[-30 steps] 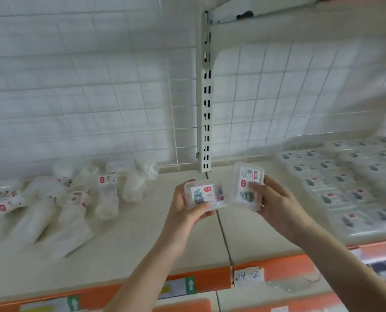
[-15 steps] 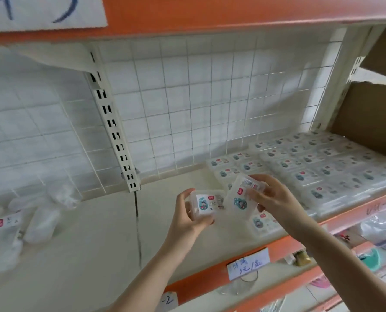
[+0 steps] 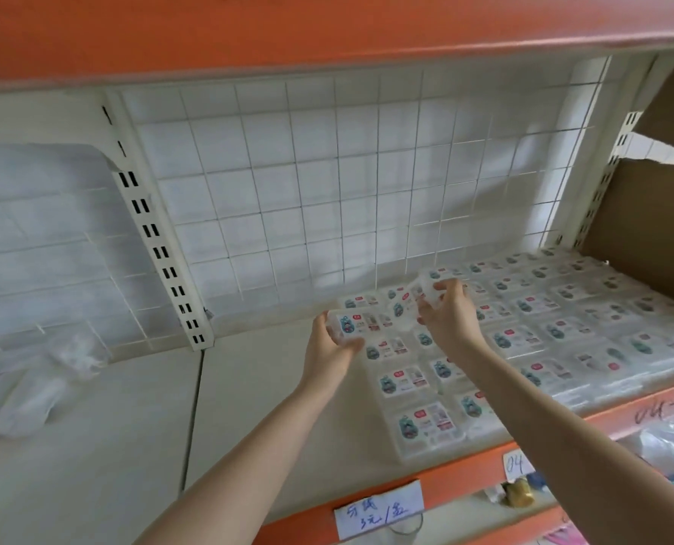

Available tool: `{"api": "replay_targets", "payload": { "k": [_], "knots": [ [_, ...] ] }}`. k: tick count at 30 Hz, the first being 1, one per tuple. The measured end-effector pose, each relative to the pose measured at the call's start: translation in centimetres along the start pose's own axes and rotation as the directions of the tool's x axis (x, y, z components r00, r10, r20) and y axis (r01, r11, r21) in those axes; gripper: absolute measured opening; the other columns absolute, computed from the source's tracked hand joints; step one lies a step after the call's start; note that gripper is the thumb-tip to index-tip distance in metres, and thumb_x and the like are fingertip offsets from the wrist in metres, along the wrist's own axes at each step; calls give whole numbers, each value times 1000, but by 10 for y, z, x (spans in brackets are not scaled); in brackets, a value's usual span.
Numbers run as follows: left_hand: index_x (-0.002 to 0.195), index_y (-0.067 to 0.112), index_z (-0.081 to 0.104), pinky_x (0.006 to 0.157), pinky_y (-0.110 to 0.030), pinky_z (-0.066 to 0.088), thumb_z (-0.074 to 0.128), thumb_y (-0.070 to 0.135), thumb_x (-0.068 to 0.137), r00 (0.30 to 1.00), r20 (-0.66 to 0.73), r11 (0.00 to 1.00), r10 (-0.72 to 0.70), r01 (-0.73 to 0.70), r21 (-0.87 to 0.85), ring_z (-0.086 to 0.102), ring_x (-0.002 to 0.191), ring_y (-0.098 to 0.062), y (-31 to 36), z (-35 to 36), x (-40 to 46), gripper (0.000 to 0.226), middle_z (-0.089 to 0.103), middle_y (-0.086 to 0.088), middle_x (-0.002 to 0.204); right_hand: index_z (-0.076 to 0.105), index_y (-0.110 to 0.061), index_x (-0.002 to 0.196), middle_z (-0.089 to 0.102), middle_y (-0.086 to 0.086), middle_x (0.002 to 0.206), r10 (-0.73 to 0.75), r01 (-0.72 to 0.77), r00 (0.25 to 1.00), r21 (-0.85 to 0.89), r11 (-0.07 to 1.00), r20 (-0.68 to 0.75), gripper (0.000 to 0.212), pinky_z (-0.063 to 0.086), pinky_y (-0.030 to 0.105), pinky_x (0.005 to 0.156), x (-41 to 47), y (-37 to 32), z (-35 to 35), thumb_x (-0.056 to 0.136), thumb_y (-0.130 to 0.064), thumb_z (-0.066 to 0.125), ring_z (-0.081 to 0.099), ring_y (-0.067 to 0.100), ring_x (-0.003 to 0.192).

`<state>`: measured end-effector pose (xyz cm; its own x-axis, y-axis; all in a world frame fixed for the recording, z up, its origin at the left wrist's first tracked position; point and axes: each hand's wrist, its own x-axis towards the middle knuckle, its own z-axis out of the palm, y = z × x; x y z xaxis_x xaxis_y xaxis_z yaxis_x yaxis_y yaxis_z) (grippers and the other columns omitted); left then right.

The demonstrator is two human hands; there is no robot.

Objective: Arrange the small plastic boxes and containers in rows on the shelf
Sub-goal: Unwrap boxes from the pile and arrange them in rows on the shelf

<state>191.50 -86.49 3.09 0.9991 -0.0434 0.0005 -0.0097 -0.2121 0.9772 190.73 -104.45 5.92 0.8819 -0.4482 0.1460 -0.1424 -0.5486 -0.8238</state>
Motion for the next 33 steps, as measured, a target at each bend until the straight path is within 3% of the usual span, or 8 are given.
{"api": "replay_targets", "payload": {
  "k": [5, 8, 10, 13, 17, 23, 31, 33],
  "knots": [
    [110, 12, 50, 80, -37, 51, 66, 12, 79, 999, -46, 992, 6, 0, 129, 59, 95, -20, 6, 10, 24, 35, 61, -6, 106, 40, -6, 122, 48, 18, 122, 8, -4, 998, -63, 998, 56, 30, 34, 23, 55, 25, -2, 10, 95, -15, 50, 47, 14, 73],
    [107, 13, 52, 68, -22, 48, 62, 9, 83, 1000, -24, 980, 12, -7, 197, 59, 93, -16, 4, 12, 36, 27, 62, -3, 107, 42, -1, 122, 43, 21, 126, -27, 40, 996, -167, 985, 83, 29, 39, 30, 72, 31, -3, 12, 95, -10, 46, 49, 24, 85],
    [108, 17, 52, 82, -32, 52, 65, 15, 83, 1000, -20, 965, 20, -14, 262, 58, 102, -19, -2, 15, 43, 28, 60, -4, 112, 42, 0, 124, 40, 21, 129, -74, 103, 991, -292, 951, 107, 32, 39, 37, 90, 33, -1, 14, 92, -7, 45, 44, 33, 110],
    [118, 14, 48, 95, -43, 47, 65, 25, 85, 999, -48, 931, 25, -6, 366, 53, 114, -25, -6, 19, 46, 38, 53, -9, 122, 41, -7, 130, 37, 16, 134, -167, 258, 961, -491, 832, 222, 39, 37, 40, 101, 37, 3, 15, 91, -4, 43, 33, 32, 124],
    [124, 12, 43, 94, -33, 44, 60, 26, 89, 993, -109, 912, 45, 4, 410, 48, 114, -23, -6, 23, 47, 41, 41, -8, 125, 43, -16, 130, 40, 8, 134, -260, 458, 878, -547, 701, 403, 38, 43, 39, 93, 45, 11, 18, 93, -9, 47, 31, 27, 126],
    [117, 11, 45, 78, -23, 42, 56, 20, 92, 990, -117, 901, 81, -22, 434, 52, 96, -19, -1, 29, 59, 28, 40, -7, 121, 44, -18, 128, 40, 8, 130, -303, 493, 868, -615, 616, 393, 39, 46, 36, 91, 63, 15, 28, 92, -6, 51, 34, 28, 122],
    [119, 9, 47, 58, -12, 35, 49, 12, 95, 986, -119, 886, 113, -46, 462, 46, 88, -12, 3, 36, 74, 25, 41, -8, 122, 47, -15, 127, 43, 8, 128, -295, 477, 877, -615, 628, 379, 41, 49, 40, 90, 78, 15, 31, 90, -1, 53, 36, 28, 122],
    [121, 9, 48, 62, -12, 34, 48, 11, 95, 986, -116, 883, 119, -52, 466, 45, 88, -11, 1, 35, 76, 26, 43, -7, 122, 48, -14, 127, 44, 8, 128, -290, 471, 880, -612, 636, 375, 40, 49, 39, 88, 78, 14, 32, 90, 1, 51, 36, 28, 122]
  ]
}}
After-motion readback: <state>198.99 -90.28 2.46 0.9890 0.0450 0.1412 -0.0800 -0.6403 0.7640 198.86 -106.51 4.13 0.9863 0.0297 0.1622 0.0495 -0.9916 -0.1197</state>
